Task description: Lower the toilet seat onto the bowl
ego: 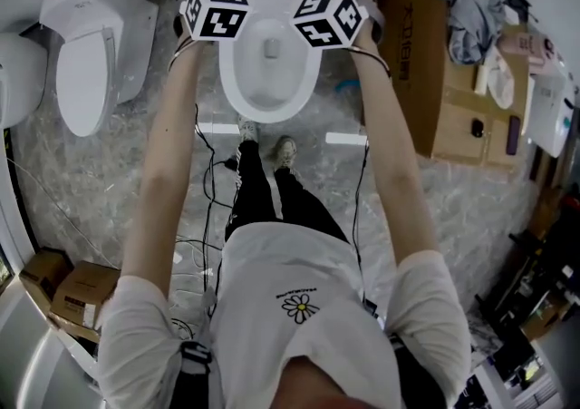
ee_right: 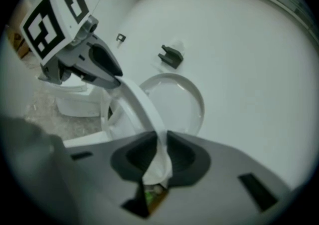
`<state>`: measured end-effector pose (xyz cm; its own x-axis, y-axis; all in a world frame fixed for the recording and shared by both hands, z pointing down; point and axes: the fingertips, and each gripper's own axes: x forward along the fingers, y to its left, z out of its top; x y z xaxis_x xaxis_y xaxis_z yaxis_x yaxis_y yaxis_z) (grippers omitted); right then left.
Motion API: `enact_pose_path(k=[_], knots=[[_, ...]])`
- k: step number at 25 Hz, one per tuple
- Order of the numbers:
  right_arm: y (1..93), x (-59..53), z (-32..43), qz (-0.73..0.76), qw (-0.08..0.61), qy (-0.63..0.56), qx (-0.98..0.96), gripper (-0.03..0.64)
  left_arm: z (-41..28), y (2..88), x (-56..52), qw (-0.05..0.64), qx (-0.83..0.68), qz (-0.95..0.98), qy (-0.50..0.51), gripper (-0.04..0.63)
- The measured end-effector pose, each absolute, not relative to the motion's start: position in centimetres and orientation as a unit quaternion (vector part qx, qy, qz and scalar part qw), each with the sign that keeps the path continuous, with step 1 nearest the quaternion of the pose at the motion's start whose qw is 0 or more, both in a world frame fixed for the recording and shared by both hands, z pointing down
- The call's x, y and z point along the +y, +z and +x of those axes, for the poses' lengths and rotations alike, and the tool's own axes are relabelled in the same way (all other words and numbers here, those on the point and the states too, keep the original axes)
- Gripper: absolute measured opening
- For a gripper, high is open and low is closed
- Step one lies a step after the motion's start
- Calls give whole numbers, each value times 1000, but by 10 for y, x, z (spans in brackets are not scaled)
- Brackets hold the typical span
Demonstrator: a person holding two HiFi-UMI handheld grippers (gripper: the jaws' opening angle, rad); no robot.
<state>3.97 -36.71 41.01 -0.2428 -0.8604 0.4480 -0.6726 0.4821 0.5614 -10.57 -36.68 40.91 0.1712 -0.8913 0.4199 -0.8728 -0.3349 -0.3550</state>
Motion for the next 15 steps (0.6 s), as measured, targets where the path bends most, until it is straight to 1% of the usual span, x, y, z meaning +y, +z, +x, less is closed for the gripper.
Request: enact_pose_path(k=[6,15], knots=[[417,-339,43,483,360,-123,-788,83,-102,417,-340,22,563,-763,-319,132],[432,-298,42,470,371,-109,-794,91,-102,433,-299,37,542,-766,-343,135]])
